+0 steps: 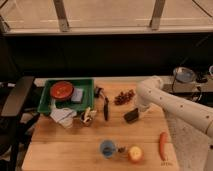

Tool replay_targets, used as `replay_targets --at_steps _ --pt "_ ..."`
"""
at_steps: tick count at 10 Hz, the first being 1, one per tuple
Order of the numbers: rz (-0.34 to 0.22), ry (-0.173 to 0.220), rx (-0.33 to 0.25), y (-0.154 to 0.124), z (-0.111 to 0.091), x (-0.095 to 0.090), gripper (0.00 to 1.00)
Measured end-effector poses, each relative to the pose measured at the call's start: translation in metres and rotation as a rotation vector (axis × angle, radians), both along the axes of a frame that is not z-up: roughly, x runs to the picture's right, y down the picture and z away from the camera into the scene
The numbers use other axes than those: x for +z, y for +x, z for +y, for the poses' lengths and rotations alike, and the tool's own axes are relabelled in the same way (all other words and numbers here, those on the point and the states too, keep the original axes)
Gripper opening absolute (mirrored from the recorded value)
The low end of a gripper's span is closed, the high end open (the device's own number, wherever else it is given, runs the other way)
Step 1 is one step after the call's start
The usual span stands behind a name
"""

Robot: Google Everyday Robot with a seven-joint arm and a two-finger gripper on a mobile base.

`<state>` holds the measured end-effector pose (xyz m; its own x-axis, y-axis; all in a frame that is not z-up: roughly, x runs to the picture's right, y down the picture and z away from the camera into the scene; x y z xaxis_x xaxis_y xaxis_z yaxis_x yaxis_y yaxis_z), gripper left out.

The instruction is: Wipe table surface with eraser

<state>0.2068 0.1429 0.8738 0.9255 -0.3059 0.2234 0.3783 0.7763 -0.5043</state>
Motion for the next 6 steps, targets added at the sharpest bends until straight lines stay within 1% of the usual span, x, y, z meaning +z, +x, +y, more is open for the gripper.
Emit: replay_targets --at_steps 2,3,4,6 --pt "-0.005 -0.005 0.005 -0.007 -0.002 0.012 0.0" --pt "0.0 -0.011 0.008 -0.006 -0.003 0.018 0.0" --pt "0.014 -0.017 0.015 -0.002 -0.008 0.028 0.0" --pt "0.034 -0.023 0.038 0.006 -0.016 0.041 0.0"
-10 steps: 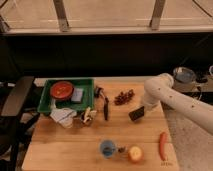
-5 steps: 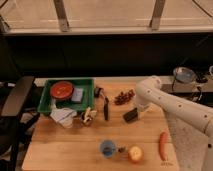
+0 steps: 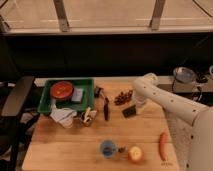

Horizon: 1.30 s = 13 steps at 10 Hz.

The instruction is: Wipe table surface with eraser

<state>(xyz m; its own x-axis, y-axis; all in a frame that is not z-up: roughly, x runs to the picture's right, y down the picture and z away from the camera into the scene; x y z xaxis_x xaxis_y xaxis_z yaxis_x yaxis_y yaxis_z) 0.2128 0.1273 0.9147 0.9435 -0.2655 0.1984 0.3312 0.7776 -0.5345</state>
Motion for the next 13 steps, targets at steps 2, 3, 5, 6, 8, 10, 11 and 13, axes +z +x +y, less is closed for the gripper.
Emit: replay_targets --at_steps 2,3,5,6,8,10,11,13 --pt "0.049 -0.015 0.029 0.031 0.002 0.005 0.0" --pt "0.065 -0.02 0.042 0.041 0.003 0.005 0.0" --pt "0.097 -0.033 0.057 0.061 0.011 0.002 0.0" --pt "0.098 -0.034 0.051 0.06 0.01 0.002 0.0" --pt "0.097 -0.035 0.054 0.06 0.01 0.002 0.0" --pt "0.098 -0.043 0.051 0.061 0.017 -0.004 0.0" --pt "0.096 -0.048 0.052 0.062 0.024 -0.012 0.0" --pt "0.056 -0.066 0.092 0.056 0.045 -0.042 0.0"
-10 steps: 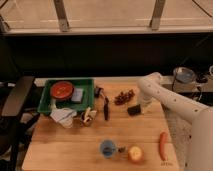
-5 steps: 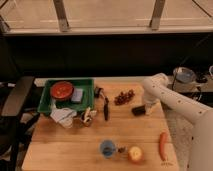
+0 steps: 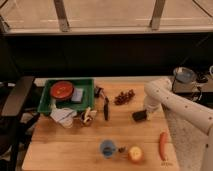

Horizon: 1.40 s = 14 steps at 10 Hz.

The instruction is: Wipe table surface with eraser

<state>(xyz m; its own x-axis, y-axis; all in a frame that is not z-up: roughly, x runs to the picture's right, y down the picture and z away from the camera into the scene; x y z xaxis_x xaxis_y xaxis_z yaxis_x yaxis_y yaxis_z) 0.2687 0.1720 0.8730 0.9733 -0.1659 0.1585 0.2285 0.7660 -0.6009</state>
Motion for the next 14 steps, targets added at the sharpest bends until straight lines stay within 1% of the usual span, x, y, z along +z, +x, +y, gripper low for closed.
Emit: replay_targets --at_steps 1,2,3,4,5,6,7,8,10,12,14 --pt "-0.037 -0.012 0.038 -0.001 0.013 -0.016 0.0" --pt "-0.07 -0.013 0.054 -0.007 0.017 -0.03 0.0" --pt "-0.102 -0.014 0.064 -0.016 0.017 -0.038 0.0" --pt "-0.131 -0.015 0.07 -0.024 0.013 -0.043 0.0" --pt "-0.176 -0.022 0.068 -0.043 0.007 -0.047 0.0" --pt "-0.195 -0.024 0.063 -0.051 0.006 -0.047 0.0" --pt "-0.227 -0.032 0.052 -0.065 0.005 -0.048 0.0" --pt "-0.272 -0.036 0.029 -0.084 0.003 -0.049 0.0" --pt "-0.311 -0.045 -0.003 -0.099 0.001 -0.046 0.0" --pt "-0.333 -0.062 -0.014 -0.112 -0.003 -0.029 0.0" --pt "-0.321 -0.08 -0.003 -0.11 -0.01 -0.003 0.0"
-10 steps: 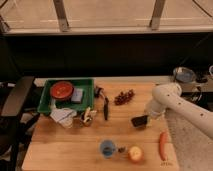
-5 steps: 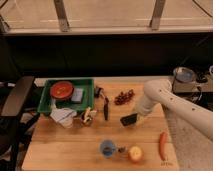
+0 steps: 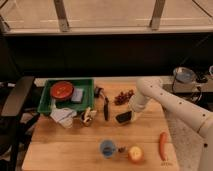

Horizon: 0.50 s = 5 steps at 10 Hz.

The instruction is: Wipe table surface with eraser

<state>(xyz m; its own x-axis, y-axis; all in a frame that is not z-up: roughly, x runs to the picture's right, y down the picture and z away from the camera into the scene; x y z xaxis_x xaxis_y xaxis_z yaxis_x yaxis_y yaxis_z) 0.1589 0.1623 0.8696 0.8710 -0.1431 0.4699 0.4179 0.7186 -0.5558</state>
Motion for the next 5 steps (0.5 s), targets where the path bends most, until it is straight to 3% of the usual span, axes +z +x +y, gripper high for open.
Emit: replay_targets --at_steps 2,5 --pt "0.026 -0.002 -0.002 0.0 -0.008 0.021 0.0" --pt "0.116 0.003 0.006 0.032 -0.012 0.035 0.0"
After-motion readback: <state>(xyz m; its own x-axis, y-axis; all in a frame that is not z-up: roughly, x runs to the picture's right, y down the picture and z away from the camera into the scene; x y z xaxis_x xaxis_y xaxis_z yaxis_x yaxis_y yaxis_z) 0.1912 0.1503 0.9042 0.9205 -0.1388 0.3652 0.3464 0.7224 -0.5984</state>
